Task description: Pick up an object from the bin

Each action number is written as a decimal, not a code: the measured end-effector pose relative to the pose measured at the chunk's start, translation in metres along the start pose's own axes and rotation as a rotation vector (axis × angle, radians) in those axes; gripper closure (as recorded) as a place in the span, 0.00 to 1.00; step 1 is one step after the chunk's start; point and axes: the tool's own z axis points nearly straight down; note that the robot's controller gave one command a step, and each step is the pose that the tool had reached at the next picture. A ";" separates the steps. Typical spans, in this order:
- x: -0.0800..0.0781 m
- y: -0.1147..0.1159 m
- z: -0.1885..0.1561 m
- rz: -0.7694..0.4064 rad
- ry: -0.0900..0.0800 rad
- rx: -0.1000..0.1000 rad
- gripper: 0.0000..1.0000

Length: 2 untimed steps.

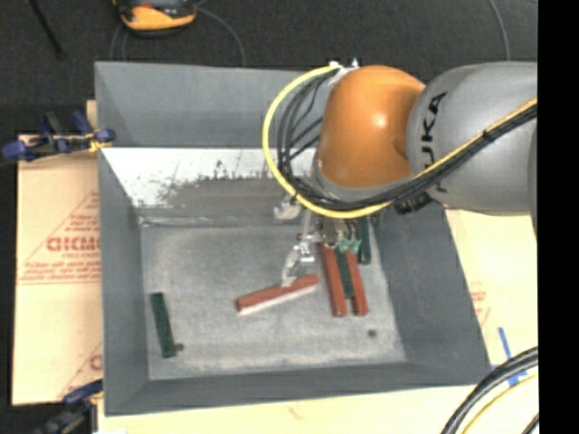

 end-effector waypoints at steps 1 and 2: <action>0.001 -0.007 0.107 -0.067 0.015 -0.001 1.00; 0.002 -0.008 0.117 -0.065 -0.001 -0.001 0.00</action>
Offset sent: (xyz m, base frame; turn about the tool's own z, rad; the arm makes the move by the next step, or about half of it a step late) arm 0.0000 0.0000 0.0000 0.0000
